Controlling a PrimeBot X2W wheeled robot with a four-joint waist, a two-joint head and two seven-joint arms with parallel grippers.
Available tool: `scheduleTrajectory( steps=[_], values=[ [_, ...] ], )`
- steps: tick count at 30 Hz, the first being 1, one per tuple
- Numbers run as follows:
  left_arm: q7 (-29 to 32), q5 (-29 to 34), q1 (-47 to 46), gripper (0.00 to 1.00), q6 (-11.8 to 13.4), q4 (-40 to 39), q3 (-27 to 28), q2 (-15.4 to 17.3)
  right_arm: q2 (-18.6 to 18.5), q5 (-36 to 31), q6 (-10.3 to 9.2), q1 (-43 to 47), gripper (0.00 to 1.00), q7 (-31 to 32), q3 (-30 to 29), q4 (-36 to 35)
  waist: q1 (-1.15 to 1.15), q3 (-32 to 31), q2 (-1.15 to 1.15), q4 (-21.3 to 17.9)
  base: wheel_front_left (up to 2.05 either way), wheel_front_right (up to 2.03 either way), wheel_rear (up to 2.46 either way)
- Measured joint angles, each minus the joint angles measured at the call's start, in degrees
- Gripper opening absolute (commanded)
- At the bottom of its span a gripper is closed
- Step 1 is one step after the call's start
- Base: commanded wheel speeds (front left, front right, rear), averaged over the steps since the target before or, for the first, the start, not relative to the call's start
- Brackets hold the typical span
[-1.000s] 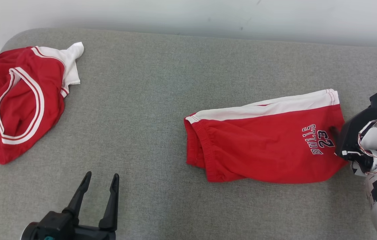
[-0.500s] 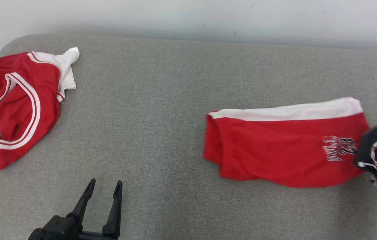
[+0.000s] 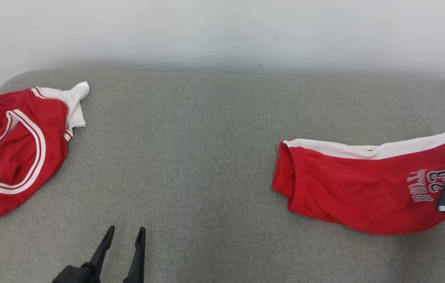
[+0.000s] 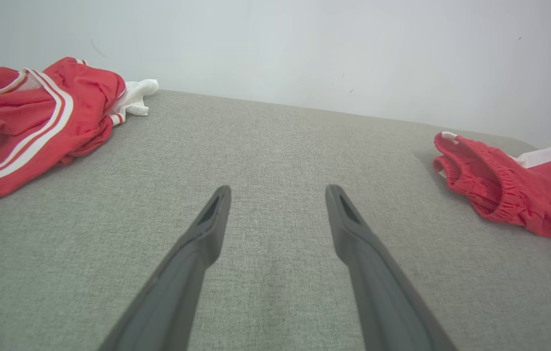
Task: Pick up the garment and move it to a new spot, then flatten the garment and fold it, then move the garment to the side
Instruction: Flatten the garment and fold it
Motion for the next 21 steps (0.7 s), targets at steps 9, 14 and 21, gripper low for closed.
scheduleTrajectory(
  steps=[9,14,21],
  values=[
    [0.00,-0.66,1.38,1.00,-0.29,0.88,-0.22,-0.70,5.53,3.60,0.00,-0.01,0.00,2.15,13.47,-3.94,0.00,-3.12,0.00,-0.08,0.00,0.00,0.00],
    [0.00,-0.76,1.96,1.00,-0.52,1.27,-0.69,-1.14,7.91,7.88,0.00,-0.65,0.00,3.48,22.02,-3.12,0.00,-3.96,0.00,1.04,0.00,0.00,0.00],
    [0.00,-1.03,2.03,1.00,-0.93,1.96,-1.10,-1.69,9.35,10.36,0.00,-0.60,0.00,3.85,26.65,0.64,0.00,-4.29,0.00,3.19,0.00,0.00,0.00]
  ],
)
